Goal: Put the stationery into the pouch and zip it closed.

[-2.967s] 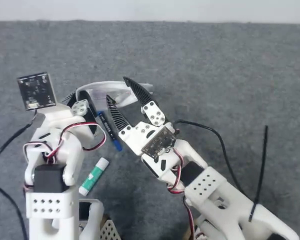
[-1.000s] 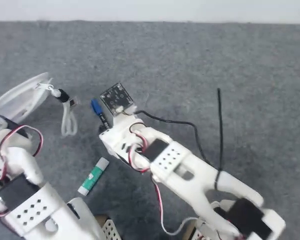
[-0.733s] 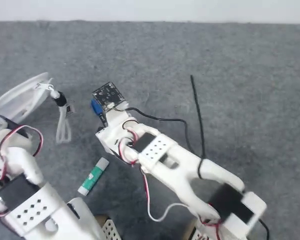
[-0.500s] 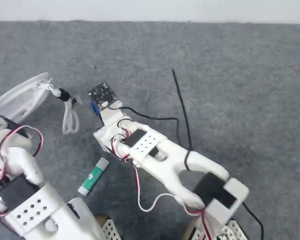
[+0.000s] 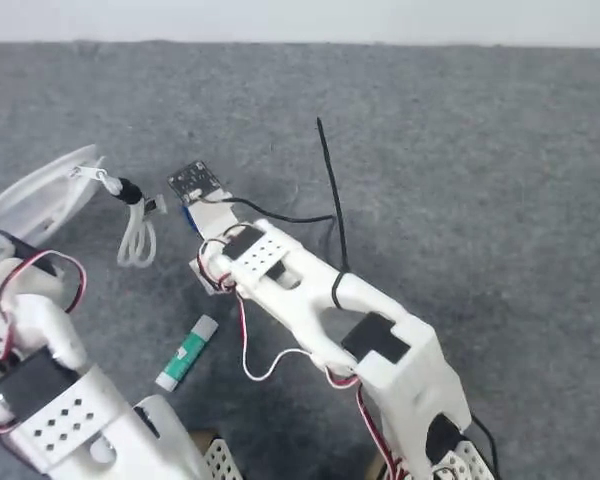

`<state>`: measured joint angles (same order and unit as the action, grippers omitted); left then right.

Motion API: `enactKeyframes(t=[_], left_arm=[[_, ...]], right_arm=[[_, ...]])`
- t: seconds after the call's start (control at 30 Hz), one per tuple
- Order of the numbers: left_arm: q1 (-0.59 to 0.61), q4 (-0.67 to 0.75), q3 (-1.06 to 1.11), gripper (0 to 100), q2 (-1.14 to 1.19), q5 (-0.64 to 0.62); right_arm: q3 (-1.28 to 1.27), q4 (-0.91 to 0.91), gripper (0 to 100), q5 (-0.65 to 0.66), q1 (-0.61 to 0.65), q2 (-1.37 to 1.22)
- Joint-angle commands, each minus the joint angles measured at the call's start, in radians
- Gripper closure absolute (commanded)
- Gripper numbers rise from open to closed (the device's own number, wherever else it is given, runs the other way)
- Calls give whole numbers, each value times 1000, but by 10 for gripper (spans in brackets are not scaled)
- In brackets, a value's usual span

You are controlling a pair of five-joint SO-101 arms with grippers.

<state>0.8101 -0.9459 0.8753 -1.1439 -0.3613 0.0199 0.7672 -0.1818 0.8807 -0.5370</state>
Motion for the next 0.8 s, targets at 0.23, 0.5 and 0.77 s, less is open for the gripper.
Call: enactKeyframes(t=[0.23, 0.5, 0.77], left_arm=[[0, 38, -71, 990, -6, -20], [2, 38, -71, 990, -6, -20], [2, 40, -70, 990, -6, -20]], right_arm=[[54, 21, 995, -11, -21, 8], [52, 214, 993, -9, -70, 147], [52, 466, 993, -9, -156, 285]])
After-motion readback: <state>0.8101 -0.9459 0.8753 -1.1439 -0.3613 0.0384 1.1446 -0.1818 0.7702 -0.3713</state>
